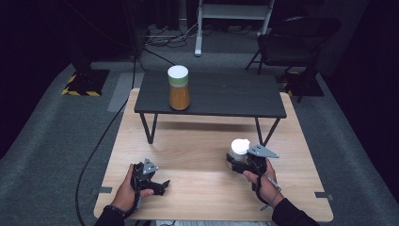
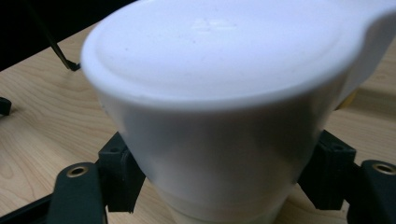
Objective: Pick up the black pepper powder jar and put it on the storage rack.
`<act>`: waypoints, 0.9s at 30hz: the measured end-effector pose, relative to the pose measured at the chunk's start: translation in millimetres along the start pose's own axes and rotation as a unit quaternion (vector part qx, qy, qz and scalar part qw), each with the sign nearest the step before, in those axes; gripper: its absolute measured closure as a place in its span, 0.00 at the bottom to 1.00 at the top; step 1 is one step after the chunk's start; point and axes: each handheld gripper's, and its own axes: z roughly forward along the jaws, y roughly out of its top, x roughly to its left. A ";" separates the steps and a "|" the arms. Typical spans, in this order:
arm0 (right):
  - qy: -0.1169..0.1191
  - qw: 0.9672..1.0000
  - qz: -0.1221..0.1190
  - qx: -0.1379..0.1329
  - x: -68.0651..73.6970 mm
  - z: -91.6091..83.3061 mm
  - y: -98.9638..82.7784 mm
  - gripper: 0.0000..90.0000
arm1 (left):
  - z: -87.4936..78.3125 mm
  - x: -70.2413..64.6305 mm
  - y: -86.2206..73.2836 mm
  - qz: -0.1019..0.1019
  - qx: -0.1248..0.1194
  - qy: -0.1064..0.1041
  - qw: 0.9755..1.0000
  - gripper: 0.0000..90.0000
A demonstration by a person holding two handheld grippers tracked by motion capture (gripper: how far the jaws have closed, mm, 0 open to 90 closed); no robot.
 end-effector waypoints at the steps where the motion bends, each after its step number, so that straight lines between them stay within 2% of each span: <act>1: -0.001 1.000 -0.002 -0.003 0.3 -1.6 0.5 0.31 | 0.0 0.0 0.0 0.000 0.000 0.000 1.000 0.00; 14: -0.006 1.000 -0.016 -0.005 2.8 -10.6 6.7 0.32 | 0.0 0.0 0.0 0.000 0.000 0.000 1.000 0.01; 27: -0.009 0.999 -0.028 -0.013 7.8 -30.2 25.4 0.32 | 0.0 0.0 0.0 0.000 0.000 0.000 1.000 0.01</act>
